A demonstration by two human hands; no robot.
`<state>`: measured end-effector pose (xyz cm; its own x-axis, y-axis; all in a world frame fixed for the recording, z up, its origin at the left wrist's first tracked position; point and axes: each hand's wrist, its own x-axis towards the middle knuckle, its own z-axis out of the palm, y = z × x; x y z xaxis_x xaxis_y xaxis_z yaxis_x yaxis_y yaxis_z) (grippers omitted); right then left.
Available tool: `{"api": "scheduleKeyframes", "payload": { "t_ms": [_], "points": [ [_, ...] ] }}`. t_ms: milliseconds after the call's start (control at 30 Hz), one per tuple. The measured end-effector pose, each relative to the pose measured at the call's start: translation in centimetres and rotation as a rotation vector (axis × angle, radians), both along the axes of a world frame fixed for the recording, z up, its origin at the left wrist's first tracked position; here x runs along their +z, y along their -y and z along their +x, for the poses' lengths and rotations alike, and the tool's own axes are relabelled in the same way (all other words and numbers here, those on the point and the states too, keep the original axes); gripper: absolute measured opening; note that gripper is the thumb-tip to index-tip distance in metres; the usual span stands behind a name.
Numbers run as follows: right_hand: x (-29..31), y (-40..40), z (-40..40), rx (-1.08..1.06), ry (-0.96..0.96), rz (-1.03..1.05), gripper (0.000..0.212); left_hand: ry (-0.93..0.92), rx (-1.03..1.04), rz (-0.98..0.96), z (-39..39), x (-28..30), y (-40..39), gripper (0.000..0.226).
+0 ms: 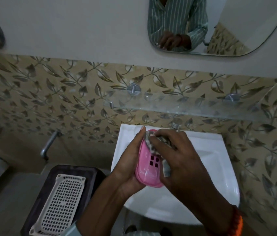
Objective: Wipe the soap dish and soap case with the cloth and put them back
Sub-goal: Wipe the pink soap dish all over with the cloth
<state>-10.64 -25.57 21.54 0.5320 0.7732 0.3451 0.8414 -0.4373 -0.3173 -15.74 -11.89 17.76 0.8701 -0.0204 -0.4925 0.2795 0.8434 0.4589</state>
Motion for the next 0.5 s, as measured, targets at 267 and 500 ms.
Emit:
{"api": "scheduleKeyframes", "payload": {
  "t_ms": [267,500],
  "points": [
    [-0.6,0.4,0.7,0.071,0.117,0.031,0.050,0.027,-0.034,0.073,0.7,1.2,-0.7,0.078],
    [-1.7,0.6,-1.5,0.278,0.068,0.059,0.055,0.040,-0.034,0.017,1.1,1.5,-2.7,0.081]
  ]
}}
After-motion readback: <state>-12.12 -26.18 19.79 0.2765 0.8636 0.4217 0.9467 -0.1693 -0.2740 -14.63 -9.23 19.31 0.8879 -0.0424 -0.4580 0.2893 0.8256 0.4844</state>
